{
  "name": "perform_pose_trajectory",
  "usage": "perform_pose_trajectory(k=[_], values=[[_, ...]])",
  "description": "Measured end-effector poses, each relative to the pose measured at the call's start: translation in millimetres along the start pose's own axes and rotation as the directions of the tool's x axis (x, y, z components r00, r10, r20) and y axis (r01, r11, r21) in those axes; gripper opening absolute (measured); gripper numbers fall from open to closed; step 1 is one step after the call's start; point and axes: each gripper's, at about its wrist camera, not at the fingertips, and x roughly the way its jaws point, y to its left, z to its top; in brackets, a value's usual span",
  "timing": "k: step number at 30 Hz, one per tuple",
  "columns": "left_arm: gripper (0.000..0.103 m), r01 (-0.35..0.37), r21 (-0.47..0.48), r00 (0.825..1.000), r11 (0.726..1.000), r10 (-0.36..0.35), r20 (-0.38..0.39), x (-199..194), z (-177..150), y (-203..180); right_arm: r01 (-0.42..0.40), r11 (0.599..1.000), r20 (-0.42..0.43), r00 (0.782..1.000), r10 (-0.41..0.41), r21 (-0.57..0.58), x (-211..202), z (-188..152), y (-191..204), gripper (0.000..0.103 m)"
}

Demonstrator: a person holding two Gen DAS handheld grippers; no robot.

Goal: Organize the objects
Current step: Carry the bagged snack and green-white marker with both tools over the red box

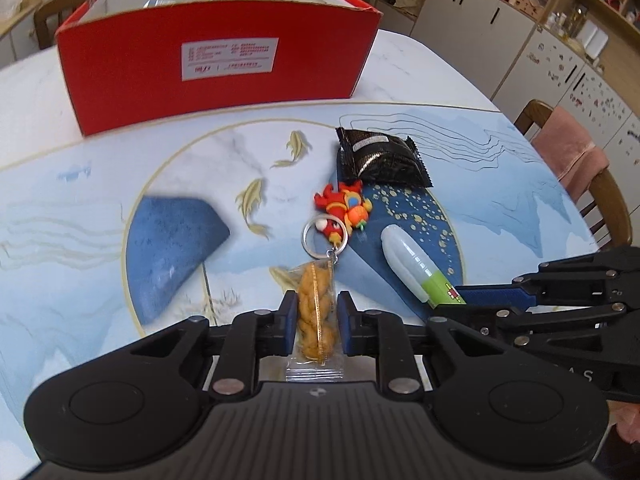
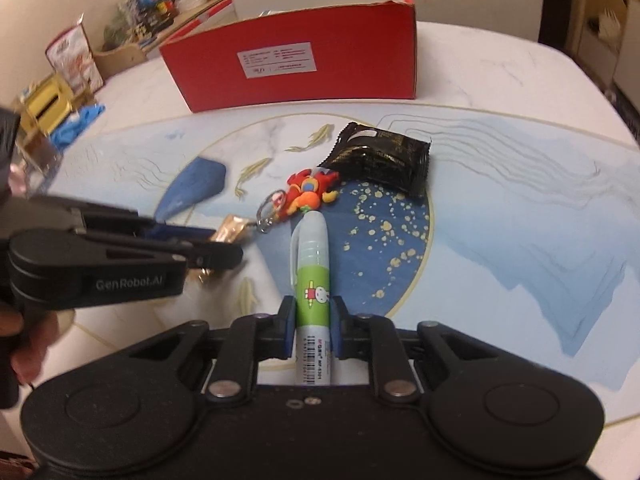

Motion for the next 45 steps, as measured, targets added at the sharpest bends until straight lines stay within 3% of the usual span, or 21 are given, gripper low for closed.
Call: perform_pose_trajectory(k=[10, 18, 34, 45], values=[[0.02, 0.029, -0.065, 0.999, 0.997, -0.027, 0.027, -30, -4, 1, -0.034, 0.999, 0.01, 0.999, 0.034, 0.036, -21, 0, 10, 0.017], [0.02, 0.045, -0.05, 0.993, 0.998, -0.039, 0.114, -66, 26, -4, -0.05, 0.998, 0.058, 0.997, 0.047, 0.046, -48, 23, 14, 0.017], [0.02, 0.037, 0.047, 0.957, 0.998, -0.049, 0.287, -122, 117, 5, -0.102, 0.995, 0.192, 0.976, 0.104, -0.022, -90, 137, 22, 0.017], [0.019, -0.026, 0.086, 0.94, 0.996, -0.005, 0.34, -122, 171, 29, -0.113, 0.994, 0.252, 0.961, 0.113, -0.014, -75, 204, 27, 0.017]])
